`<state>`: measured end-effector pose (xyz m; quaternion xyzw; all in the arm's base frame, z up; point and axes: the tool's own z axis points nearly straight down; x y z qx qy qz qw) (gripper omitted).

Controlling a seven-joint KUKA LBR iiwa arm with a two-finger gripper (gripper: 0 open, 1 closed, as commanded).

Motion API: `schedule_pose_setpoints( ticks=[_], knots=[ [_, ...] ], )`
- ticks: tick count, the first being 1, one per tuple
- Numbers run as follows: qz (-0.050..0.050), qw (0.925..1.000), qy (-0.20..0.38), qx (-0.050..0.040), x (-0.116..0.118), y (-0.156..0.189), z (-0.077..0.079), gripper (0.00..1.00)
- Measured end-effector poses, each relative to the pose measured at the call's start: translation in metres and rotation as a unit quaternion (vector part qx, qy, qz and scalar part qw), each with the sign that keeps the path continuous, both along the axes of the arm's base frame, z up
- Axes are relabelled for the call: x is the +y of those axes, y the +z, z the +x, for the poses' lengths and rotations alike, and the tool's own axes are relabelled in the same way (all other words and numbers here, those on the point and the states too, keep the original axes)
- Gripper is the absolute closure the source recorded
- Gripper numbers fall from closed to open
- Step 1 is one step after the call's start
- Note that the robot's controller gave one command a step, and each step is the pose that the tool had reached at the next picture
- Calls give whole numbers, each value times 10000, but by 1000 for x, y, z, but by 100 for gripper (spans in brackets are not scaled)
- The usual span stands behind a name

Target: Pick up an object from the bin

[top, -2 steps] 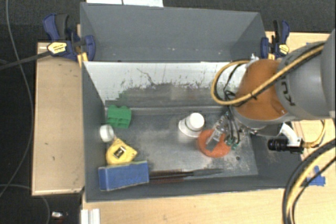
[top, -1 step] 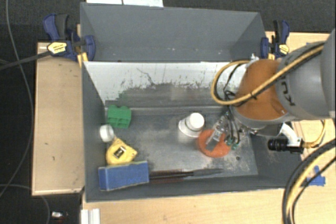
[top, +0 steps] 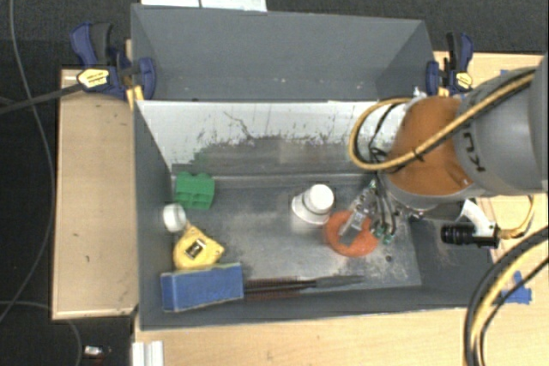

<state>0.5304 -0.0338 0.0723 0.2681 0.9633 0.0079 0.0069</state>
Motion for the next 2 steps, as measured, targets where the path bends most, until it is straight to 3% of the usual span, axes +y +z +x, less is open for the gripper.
schedule_pose_setpoints(
  ticks=[1, 2],
  knots=[
    [-2, 10000, 35, -13, -6, 11, 12, 100],
    [-2, 9999, 135, 9, -6, 31, 0, 100]
  ],
)
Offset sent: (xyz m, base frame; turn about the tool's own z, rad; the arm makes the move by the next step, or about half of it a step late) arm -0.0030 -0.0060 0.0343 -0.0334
